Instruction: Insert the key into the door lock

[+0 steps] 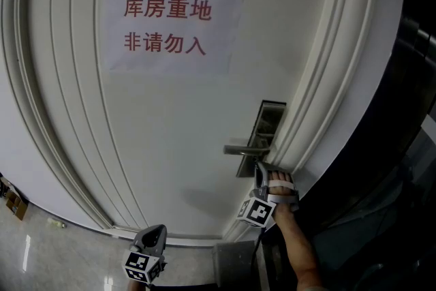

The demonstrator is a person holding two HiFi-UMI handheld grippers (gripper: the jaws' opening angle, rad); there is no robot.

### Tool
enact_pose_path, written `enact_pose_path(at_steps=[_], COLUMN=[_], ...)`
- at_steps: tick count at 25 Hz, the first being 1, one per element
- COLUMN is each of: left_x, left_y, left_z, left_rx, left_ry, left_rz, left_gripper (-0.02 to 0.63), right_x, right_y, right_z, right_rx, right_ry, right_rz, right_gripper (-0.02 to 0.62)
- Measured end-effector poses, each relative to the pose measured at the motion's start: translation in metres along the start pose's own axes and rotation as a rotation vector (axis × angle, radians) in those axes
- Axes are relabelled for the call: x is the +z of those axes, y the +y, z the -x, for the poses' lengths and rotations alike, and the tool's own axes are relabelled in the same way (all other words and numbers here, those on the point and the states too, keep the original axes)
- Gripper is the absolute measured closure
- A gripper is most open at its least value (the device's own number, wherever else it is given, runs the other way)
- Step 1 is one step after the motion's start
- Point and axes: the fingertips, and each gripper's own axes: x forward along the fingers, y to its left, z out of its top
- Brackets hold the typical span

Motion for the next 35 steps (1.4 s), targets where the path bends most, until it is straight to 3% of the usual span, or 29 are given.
enact_pose_path(at_steps=[35], left_x=[0.003], left_y=[0.004], left_z=[0.019], left_rx=[0.035], left_ry=[0.003], left_rz=[-0.013], left_gripper=[0.604], right_x=[0.005], right_y=[0.004], right_z=[-0.026], right_rx=[-0.011], right_ry=[-0.008], right_rz=[0.016], right_gripper=[0.580])
